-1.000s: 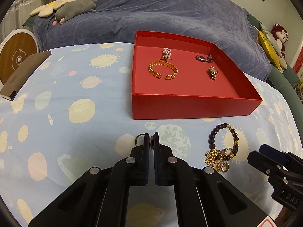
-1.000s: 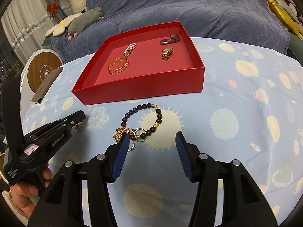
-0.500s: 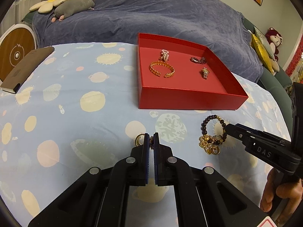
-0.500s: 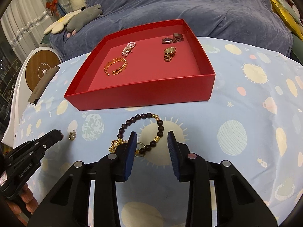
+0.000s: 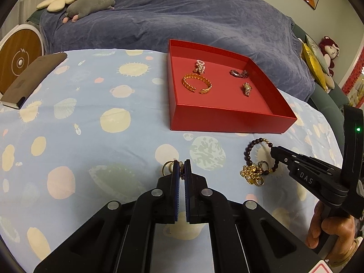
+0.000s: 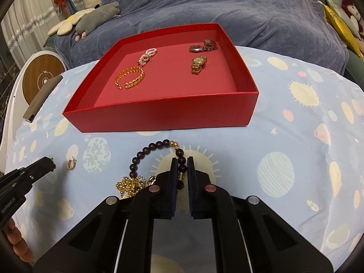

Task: Organize jewelry
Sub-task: 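Grasp the dark beaded bracelet with the right tool while the left tool holds the ring, then lower ring and beaded bracelet into the red box and open both tools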

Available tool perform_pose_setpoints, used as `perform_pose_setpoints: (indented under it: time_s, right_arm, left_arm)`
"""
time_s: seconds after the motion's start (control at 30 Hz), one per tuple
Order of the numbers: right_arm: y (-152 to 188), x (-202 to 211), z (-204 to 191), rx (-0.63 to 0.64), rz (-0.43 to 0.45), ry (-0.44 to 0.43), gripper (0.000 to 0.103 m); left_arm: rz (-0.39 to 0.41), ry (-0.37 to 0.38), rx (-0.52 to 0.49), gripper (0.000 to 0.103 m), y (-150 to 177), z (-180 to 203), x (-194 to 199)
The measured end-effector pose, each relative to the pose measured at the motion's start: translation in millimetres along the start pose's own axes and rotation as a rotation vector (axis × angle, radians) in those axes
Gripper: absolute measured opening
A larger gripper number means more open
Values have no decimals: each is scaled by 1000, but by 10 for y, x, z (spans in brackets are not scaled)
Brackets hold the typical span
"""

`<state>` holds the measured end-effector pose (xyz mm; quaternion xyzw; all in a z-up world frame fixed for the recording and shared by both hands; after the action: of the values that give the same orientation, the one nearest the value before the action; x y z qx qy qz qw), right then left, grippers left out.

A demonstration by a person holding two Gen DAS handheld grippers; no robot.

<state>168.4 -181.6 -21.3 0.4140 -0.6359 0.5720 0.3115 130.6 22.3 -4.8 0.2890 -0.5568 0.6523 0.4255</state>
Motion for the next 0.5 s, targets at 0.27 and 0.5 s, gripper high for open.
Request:
perform_pose_setpoints:
  time_s: [0.27,0.5]
  right_arm:
    - [-93,562,-110,26,103,-101,7]
    - [-94,845,-68,21,153,-126,7]
  left_arm:
    - [23,14,3,2,-43,67,106]
    - [45,31,-7,2,-120,231,200]
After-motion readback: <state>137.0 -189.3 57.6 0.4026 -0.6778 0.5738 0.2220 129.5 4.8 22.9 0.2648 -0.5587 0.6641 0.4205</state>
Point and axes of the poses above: each gripper's, at about its wrist camera, not at the fingertips, and x roughly against the way its jaws point, z to its right, y to its underside, the point moved 2 cm from there along -x, roughly the way its jaws point, and after that the axes turned 8 degrees about -z, right-handed, at the moved point
